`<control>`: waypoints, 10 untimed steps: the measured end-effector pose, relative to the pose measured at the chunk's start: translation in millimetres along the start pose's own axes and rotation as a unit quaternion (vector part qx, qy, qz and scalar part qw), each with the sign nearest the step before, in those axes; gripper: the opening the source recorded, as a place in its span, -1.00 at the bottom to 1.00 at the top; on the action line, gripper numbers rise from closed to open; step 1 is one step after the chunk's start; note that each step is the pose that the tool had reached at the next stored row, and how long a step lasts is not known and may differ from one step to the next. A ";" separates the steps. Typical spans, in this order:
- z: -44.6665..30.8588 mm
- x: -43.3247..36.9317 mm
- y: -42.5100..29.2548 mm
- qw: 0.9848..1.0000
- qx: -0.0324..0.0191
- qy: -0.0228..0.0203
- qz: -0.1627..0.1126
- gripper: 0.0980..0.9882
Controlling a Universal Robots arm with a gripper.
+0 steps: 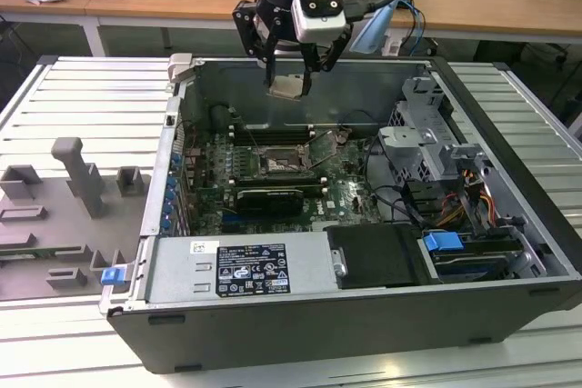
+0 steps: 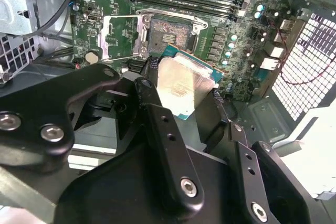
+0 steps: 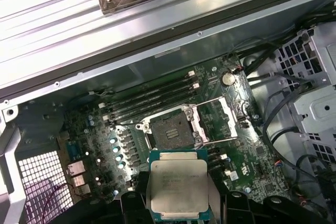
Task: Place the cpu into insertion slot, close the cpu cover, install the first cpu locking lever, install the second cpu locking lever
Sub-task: 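Place the cpu into insertion slot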
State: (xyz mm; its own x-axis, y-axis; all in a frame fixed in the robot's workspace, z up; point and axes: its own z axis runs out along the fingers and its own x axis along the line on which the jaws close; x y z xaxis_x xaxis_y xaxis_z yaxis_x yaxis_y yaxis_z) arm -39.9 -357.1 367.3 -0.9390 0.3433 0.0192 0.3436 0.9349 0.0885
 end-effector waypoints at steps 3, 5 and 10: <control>0.0 0.0 0.0 1.000 0.000 -0.001 0.009 -0.04; 0.0 0.0 0.0 1.000 0.000 -0.001 0.014 -0.04; 0.0 0.0 0.0 1.000 0.000 -0.002 0.025 -0.04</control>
State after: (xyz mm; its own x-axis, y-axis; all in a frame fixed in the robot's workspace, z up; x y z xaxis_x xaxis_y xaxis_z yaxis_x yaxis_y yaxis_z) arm -39.9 -357.1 367.3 -0.9206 0.3901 0.0192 0.3902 0.9165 0.0885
